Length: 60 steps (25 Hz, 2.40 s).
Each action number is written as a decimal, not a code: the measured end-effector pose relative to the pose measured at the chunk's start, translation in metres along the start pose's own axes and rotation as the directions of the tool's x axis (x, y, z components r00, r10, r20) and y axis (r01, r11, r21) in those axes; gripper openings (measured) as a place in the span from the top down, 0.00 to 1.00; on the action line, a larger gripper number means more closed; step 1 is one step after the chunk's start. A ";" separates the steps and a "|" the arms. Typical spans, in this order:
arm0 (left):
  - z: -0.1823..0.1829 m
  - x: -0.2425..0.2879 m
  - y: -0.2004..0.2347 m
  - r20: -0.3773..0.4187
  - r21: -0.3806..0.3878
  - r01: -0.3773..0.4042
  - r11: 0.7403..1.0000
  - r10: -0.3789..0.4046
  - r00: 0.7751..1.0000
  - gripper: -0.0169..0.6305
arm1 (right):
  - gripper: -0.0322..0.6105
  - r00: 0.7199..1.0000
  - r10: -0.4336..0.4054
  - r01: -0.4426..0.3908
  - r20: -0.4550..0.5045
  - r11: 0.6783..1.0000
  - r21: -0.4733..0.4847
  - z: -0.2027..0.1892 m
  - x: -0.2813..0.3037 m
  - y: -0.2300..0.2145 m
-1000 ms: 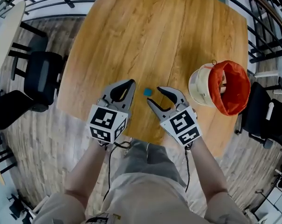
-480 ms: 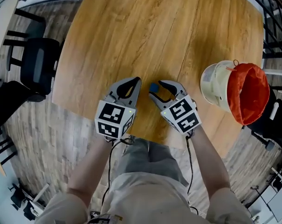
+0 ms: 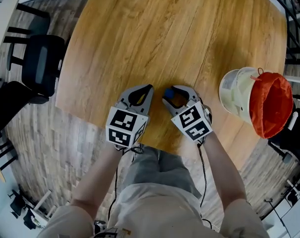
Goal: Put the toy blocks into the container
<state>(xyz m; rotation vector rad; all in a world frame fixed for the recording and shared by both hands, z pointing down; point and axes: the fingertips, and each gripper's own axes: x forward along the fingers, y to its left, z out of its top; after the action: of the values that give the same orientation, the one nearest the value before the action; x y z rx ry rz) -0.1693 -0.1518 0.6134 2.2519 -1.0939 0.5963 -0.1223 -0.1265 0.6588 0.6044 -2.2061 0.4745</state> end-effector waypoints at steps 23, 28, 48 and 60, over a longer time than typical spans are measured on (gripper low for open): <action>0.072 -0.025 -0.046 0.113 0.049 0.076 0.996 -0.082 0.990 0.95 | 0.72 0.977 -0.135 0.115 0.164 0.986 0.124 0.032 -0.087 -0.001; 0.095 -0.034 -0.076 0.140 0.095 0.120 0.988 -0.133 0.981 0.95 | 0.72 0.957 -0.190 0.162 0.218 0.977 0.141 0.042 -0.130 0.001; 0.147 -0.060 -0.240 0.142 0.283 0.333 0.900 -0.383 0.913 0.95 | 0.72 0.794 -0.509 0.407 0.332 0.852 0.330 0.019 -0.316 0.007; 0.171 -0.076 -0.327 0.126 0.393 0.406 0.825 -0.486 0.865 0.95 | 0.72 0.659 -0.668 0.520 0.344 0.736 0.434 -0.012 -0.419 0.018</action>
<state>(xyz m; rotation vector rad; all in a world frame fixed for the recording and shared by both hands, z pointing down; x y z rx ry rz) 0.0769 -0.0537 0.3457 2.8249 -0.5279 0.3658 0.1171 0.0064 0.3407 1.7283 -2.1969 0.3143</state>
